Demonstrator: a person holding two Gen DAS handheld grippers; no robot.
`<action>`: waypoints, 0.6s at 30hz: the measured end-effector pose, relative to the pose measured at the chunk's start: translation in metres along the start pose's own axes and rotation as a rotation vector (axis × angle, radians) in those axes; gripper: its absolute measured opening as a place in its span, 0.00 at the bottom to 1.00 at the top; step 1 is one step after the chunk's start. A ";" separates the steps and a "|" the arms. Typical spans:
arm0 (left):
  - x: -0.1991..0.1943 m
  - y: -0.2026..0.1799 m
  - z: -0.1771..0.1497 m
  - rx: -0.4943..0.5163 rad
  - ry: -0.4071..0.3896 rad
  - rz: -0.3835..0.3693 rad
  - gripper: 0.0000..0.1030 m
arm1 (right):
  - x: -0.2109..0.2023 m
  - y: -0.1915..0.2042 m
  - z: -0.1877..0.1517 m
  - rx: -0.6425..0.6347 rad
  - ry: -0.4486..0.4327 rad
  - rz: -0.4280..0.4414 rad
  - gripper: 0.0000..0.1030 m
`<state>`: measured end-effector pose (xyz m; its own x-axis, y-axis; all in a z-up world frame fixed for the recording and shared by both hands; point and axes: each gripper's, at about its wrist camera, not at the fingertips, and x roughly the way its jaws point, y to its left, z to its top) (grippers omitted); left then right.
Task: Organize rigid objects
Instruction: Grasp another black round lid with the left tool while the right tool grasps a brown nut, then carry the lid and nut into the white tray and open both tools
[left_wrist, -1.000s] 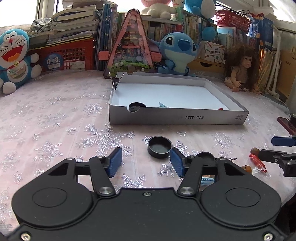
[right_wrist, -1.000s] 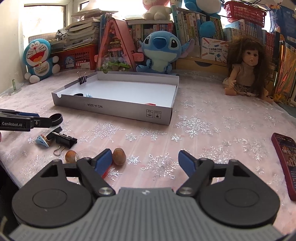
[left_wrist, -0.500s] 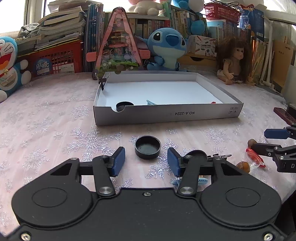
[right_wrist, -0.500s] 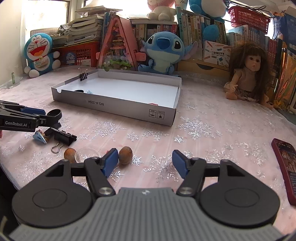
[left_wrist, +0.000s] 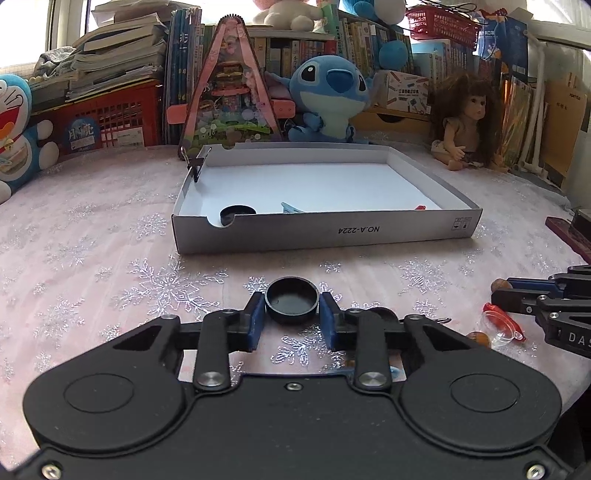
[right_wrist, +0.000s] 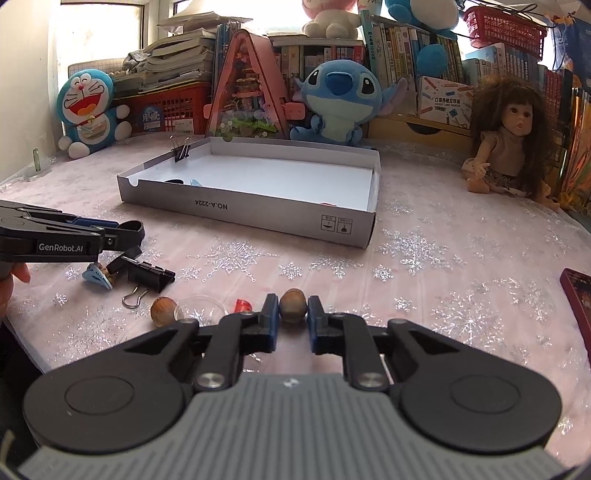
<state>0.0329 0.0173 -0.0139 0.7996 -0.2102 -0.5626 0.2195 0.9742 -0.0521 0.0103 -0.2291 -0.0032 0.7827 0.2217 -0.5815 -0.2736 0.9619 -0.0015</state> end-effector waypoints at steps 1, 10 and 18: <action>-0.001 -0.001 0.000 -0.003 -0.001 -0.002 0.29 | 0.000 -0.001 0.000 0.007 0.000 -0.001 0.19; -0.011 -0.004 0.012 -0.001 -0.036 0.008 0.29 | -0.003 -0.009 0.014 0.048 -0.034 -0.049 0.19; -0.012 -0.006 0.028 -0.008 -0.047 0.024 0.29 | 0.001 -0.011 0.027 0.070 -0.048 -0.069 0.20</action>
<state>0.0378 0.0114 0.0158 0.8300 -0.1903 -0.5242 0.1959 0.9796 -0.0455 0.0290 -0.2351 0.0186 0.8245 0.1606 -0.5427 -0.1796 0.9836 0.0182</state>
